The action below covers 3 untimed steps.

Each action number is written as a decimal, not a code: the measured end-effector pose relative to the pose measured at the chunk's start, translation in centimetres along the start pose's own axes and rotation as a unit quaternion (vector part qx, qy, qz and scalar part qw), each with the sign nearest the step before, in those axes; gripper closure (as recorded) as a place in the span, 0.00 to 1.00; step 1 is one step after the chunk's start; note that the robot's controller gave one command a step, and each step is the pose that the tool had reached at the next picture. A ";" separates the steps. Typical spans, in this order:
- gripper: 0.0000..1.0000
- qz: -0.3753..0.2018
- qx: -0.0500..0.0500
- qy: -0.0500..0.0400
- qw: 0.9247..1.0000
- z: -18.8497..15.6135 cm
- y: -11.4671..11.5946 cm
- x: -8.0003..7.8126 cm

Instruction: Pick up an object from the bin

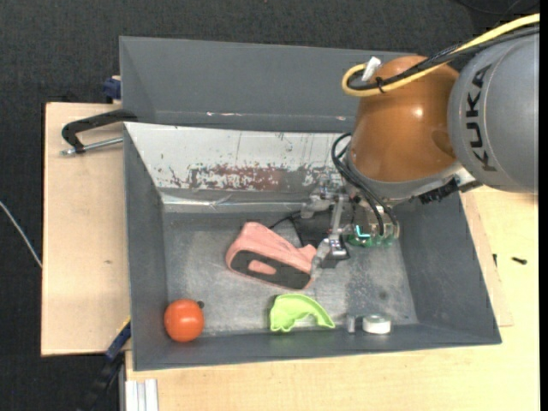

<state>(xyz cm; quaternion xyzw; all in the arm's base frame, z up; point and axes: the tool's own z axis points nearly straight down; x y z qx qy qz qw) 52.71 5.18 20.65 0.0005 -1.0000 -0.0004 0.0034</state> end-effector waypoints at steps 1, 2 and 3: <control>0.00 0.001 0.000 -0.004 1.000 -0.4 0.0 -0.2; 0.00 -0.003 0.000 -0.005 1.000 -0.2 0.0 -0.2; 0.00 -0.059 0.000 -0.003 0.998 2.5 -2.7 -0.2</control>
Offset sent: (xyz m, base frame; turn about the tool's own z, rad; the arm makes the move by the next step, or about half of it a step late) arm -0.0028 -0.0079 -0.0753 -0.1552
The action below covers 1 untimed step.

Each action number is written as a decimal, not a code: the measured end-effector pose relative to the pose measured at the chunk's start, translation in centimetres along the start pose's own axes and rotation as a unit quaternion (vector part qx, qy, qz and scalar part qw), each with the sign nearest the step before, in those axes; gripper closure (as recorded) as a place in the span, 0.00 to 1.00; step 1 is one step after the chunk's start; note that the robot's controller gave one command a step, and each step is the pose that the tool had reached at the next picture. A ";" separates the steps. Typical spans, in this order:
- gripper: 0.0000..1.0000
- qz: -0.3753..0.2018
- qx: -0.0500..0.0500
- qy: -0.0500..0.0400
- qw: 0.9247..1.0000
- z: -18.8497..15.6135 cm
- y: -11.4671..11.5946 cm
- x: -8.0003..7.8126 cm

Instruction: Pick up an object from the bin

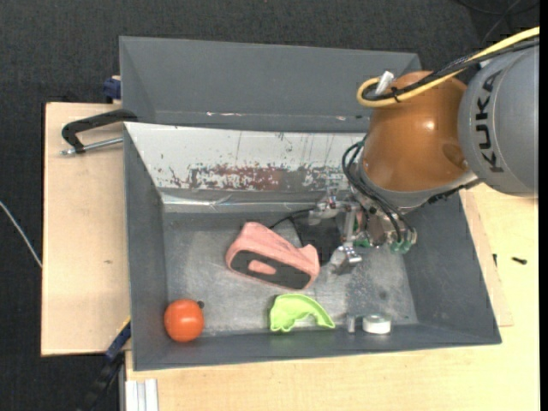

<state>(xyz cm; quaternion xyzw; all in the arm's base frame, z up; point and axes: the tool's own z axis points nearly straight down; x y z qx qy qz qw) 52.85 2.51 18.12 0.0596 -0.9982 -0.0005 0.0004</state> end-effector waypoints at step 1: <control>0.00 0.034 0.001 -0.005 0.999 4.2 -0.3 -1.1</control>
Offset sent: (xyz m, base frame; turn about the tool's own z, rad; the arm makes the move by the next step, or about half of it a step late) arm -0.0066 0.0209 -0.1112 0.2222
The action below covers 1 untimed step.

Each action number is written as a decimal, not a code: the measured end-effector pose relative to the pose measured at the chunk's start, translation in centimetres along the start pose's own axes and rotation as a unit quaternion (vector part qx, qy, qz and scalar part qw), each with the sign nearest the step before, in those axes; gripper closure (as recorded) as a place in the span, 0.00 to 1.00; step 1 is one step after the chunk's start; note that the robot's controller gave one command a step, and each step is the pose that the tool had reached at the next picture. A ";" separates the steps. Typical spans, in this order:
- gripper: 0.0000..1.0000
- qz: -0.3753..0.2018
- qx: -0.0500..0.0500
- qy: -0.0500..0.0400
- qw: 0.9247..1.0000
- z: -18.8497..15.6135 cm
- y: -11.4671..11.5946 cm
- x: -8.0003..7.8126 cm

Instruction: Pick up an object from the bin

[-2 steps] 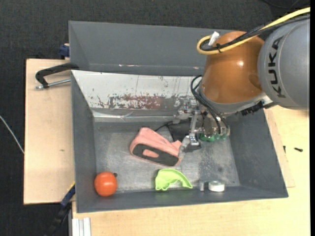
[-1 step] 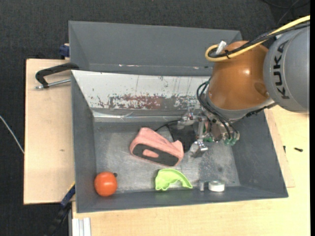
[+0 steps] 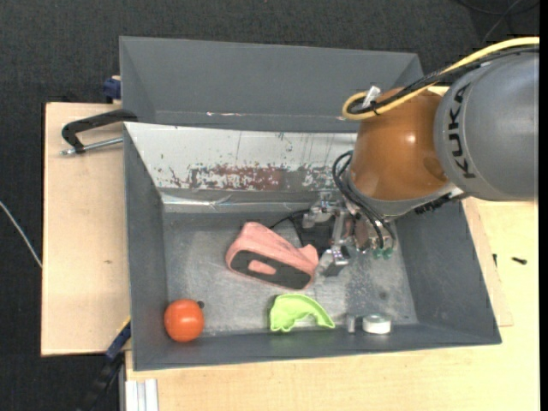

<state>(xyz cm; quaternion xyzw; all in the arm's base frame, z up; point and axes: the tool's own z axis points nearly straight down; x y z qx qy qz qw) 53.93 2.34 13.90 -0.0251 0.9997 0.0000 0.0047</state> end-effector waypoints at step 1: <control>1.00 0.077 0.000 0.001 0.997 6.4 2.4 1.3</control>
Offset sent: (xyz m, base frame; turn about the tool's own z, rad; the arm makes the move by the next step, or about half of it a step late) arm 0.0000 0.0000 0.0000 0.0000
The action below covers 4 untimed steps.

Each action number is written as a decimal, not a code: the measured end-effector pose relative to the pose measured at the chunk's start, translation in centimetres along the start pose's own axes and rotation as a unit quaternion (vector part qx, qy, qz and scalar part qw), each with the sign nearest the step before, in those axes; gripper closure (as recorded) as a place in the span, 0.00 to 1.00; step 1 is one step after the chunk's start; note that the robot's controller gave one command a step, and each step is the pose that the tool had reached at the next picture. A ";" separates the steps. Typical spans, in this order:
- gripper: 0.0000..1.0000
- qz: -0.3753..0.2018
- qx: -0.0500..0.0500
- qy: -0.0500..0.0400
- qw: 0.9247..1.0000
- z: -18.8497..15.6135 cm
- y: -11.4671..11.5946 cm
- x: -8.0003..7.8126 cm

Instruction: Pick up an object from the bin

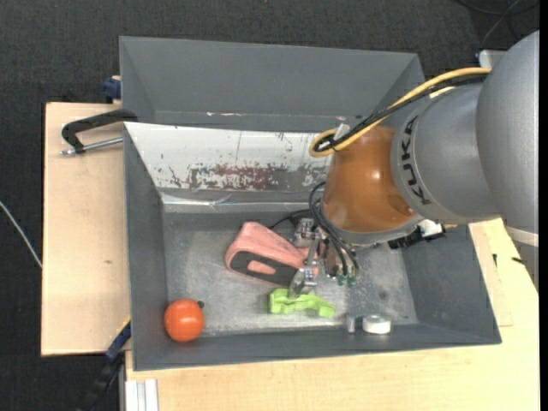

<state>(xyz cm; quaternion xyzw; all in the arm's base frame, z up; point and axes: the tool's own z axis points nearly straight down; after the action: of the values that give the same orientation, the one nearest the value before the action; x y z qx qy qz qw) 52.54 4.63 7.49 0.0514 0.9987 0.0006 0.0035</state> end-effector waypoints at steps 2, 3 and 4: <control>1.00 -0.012 0.001 0.005 1.000 -6.3 -0.6 0.0; 1.00 -0.012 0.001 0.005 1.000 -6.3 -0.6 0.0; 1.00 -0.012 0.000 0.004 1.000 -8.3 -1.0 -0.2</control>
Offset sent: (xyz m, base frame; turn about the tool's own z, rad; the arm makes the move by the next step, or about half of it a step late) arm -0.0006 -0.0068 0.0646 -0.0237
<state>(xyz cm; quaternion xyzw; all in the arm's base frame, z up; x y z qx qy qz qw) 52.60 3.57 15.84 0.0396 0.9992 0.0003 -0.0008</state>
